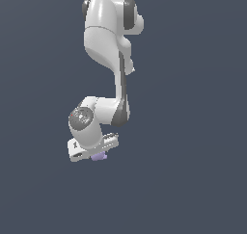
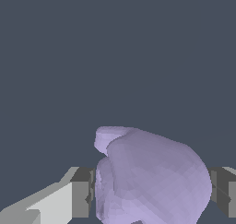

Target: Pick up the object and move it to a goal position.

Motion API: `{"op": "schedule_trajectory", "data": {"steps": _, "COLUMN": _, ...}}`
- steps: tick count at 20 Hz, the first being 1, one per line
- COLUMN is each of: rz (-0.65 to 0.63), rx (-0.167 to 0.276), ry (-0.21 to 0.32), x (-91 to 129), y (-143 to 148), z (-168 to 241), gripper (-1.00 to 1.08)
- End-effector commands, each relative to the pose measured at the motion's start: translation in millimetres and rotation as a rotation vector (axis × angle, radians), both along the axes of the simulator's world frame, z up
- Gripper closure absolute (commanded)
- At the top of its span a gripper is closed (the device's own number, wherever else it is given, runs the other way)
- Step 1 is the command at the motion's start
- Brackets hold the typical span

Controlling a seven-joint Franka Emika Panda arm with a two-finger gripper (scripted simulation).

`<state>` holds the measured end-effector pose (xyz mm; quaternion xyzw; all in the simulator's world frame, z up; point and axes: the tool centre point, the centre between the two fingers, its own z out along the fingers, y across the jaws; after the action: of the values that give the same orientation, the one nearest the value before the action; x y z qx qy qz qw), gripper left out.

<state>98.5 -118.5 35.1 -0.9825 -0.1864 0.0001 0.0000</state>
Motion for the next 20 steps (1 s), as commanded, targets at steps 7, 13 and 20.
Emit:
{"op": "schedule_trajectory", "data": {"steps": 7, "rz": 0.000, "rx": 0.000, "ry": 0.000, "x": 0.1, "y": 0.0, "z": 0.2, "gripper": 1.08}}
{"op": "schedule_trajectory", "data": {"steps": 13, "rz": 0.000, "rx": 0.000, "ry": 0.000, "x": -2.9, "y": 2.2, "z": 4.1, "gripper": 1.08}}
{"op": "schedule_trajectory", "data": {"steps": 20, "rz": 0.000, "rx": 0.000, "ry": 0.000, "x": -14.8, "y": 10.9, "z": 19.8, "gripper": 1.08}}
